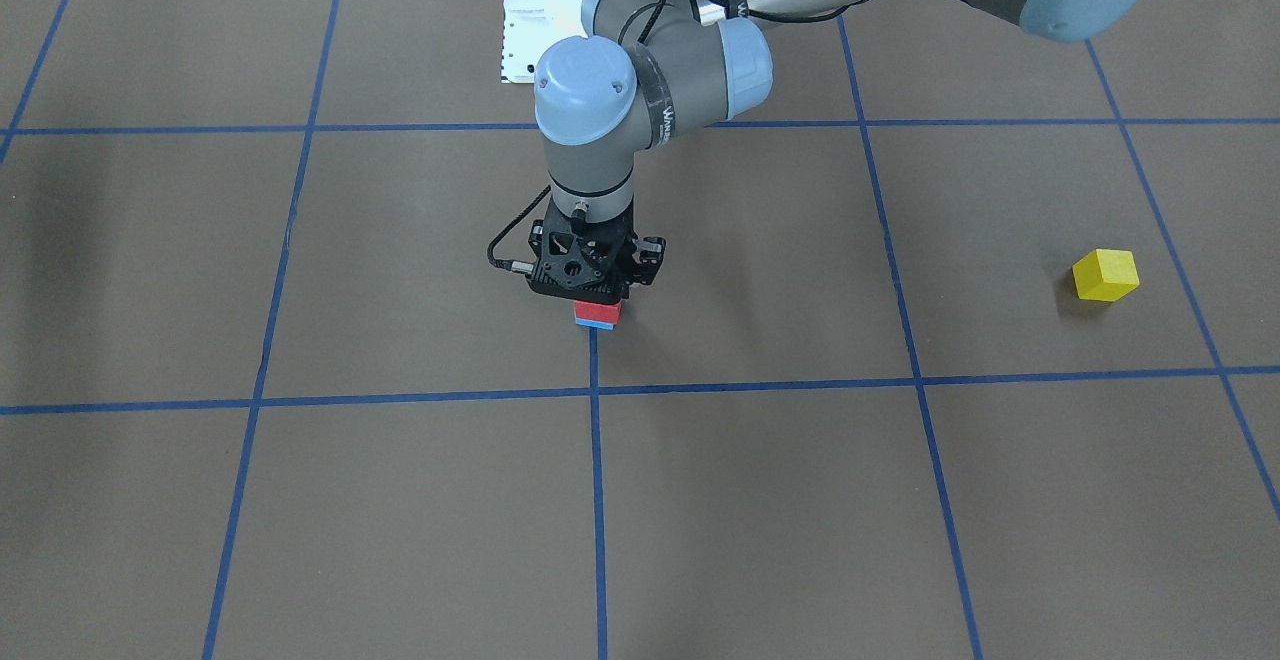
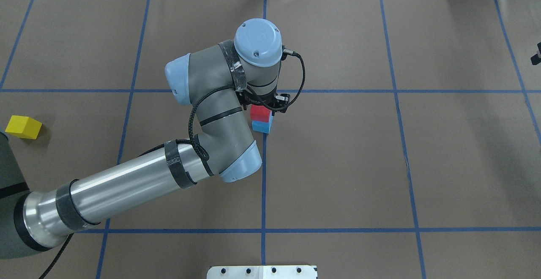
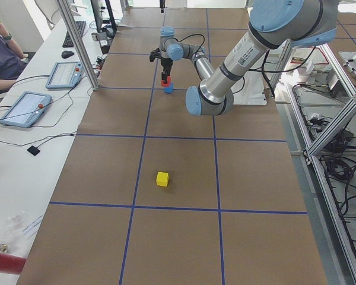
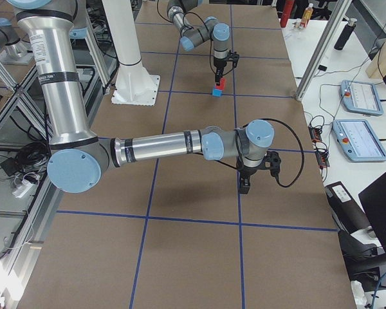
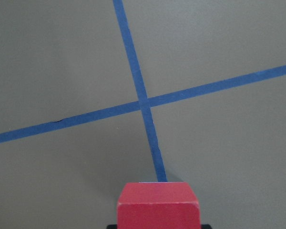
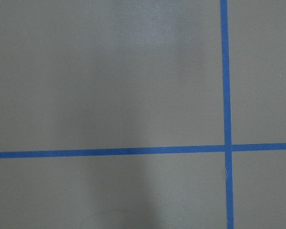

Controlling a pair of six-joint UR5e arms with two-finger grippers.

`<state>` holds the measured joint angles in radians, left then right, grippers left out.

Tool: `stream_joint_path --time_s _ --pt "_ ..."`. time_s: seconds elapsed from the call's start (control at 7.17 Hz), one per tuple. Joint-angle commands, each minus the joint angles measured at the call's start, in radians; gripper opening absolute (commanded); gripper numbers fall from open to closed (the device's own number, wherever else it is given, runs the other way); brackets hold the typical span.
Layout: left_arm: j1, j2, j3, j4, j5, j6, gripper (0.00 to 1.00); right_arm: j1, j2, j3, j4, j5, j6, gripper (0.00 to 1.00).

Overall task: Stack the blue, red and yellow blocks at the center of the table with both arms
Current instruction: 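Lower the red cube onto the blue cube and open the left gripper, then raise the left gripper and move it back toward the yellow cube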

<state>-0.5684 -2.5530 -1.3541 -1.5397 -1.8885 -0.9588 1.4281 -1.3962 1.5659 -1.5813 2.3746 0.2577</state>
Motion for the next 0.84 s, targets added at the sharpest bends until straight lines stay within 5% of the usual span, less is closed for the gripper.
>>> stream_joint_path --time_s 0.0,0.42,0.7 --pt "-0.002 0.031 -0.067 0.01 -0.001 -0.018 1.0 0.0 0.0 -0.001 0.0 0.0 0.0 1.0" --pt "-0.118 0.074 -0.327 0.287 -0.078 0.078 1.0 0.008 0.0 -0.001 0.0 0.002 -0.002 1.0" --pt "-0.273 0.283 -0.451 0.313 -0.144 0.306 1.0 0.009 0.002 0.0 0.001 0.003 -0.002 1.0"
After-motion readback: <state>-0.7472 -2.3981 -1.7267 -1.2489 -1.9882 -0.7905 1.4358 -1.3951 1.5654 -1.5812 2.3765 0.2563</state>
